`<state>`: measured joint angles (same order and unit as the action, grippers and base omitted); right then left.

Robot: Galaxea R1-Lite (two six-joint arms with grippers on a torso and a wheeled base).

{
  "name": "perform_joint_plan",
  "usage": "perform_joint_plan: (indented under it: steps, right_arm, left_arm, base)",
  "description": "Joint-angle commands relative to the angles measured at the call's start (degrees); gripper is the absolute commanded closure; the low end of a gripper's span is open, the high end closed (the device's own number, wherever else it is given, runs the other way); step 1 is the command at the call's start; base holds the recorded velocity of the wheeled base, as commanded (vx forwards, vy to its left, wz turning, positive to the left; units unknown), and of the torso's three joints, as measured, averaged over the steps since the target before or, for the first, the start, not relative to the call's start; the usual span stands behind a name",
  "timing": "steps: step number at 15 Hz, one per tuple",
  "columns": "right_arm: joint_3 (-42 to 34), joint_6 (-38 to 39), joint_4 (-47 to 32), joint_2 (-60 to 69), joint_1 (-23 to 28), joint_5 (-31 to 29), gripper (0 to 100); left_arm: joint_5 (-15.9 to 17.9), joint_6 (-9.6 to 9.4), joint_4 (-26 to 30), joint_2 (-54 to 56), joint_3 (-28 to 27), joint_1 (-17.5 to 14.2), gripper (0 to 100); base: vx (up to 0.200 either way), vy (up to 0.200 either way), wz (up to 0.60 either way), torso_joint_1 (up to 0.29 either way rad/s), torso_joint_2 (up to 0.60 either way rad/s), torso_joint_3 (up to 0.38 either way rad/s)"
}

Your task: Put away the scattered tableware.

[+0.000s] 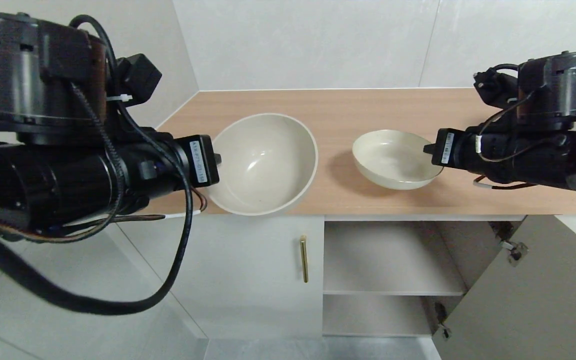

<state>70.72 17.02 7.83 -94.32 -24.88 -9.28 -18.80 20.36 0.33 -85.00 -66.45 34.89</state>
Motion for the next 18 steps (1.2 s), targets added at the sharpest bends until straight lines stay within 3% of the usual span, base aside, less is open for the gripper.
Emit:
perform_joint_plan:
  steps: [1, 4, 8, 10, 12, 18]
  right_arm:
    - [-3.31, 0.03, -2.82, 6.34, 0.01, 0.31, 100]
    - [-6.12, 0.12, -4.05, 13.64, -0.34, 3.21, 100]
    - [-16.40, -0.06, -4.05, 19.35, -1.40, 4.79, 100]
    - [-22.20, -0.06, -3.87, 21.81, -1.49, 4.79, 100]
    - [-23.87, -0.23, -4.05, 22.42, -1.49, 4.71, 100]
    - [-25.28, -0.49, -3.87, 20.75, -1.49, 4.71, 100]
  left_arm:
    - [0.17, -0.58, 0.02, 3.88, 3.52, 0.35, 100]
    - [0.08, -0.76, 0.46, 9.77, 9.15, 1.59, 100]
    - [0.87, -1.02, 0.37, 16.19, 16.62, -0.26, 100]
    - [4.03, -3.57, 0.02, 19.35, 21.80, -2.72, 100]
    - [6.84, -3.75, 0.02, 19.70, 22.07, -3.16, 100]
    - [7.28, -3.83, 0.02, 19.53, 22.15, -3.25, 100]
  base:
    - [0.000, 0.000, 0.00, 0.000, 0.00, 0.000]
    - [0.000, 0.000, 0.00, 0.000, 0.00, 0.000]
    - [0.000, 0.000, 0.00, 0.000, 0.00, 0.000]
    - [0.000, 0.000, 0.00, 0.000, 0.00, 0.000]
    - [0.000, 0.000, 0.00, 0.000, 0.00, 0.000]
    - [-0.167, 0.000, 0.00, 0.003, 0.00, 0.002]
